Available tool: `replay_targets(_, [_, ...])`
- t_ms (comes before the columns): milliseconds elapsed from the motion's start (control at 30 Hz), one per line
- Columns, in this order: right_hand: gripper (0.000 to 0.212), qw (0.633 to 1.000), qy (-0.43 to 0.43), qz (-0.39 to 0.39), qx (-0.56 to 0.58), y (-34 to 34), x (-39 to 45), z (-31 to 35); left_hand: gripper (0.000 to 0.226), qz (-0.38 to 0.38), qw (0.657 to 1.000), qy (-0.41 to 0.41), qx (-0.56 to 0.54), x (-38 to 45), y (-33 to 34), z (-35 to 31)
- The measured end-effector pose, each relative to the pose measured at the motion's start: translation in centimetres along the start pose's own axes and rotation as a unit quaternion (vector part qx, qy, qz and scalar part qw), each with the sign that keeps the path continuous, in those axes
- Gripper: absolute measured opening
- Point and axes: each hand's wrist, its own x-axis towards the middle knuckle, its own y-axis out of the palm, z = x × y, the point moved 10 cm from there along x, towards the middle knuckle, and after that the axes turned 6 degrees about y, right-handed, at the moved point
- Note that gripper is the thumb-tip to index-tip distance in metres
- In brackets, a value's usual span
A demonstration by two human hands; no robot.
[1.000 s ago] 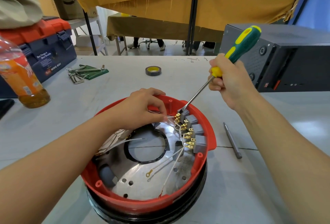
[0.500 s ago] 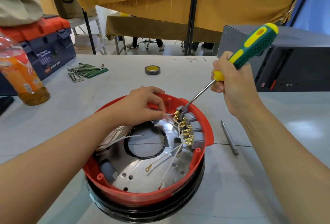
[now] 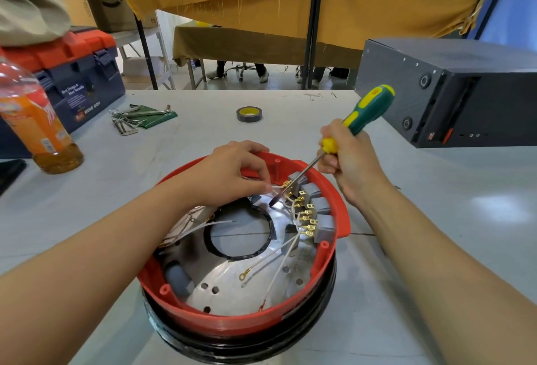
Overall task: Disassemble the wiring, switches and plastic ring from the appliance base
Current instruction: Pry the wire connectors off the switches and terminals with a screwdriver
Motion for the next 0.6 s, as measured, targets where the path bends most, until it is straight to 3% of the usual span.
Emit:
replay_targets(333, [0.029, 0.995, -0.036, -0.047, 0.078, -2.2, -0.2, 3.7, 0.013, -0.009, 1.000, -0.009, -0.025, -0.1, -0.3, 0.4])
replay_targets(600, [0.026, 0.987, -0.038, -0.089, 0.132, -2.5, -1.6, 3.0, 0.010, -0.126, 0.985, -0.044, -0.111, -1.0, -4.8, 0.6])
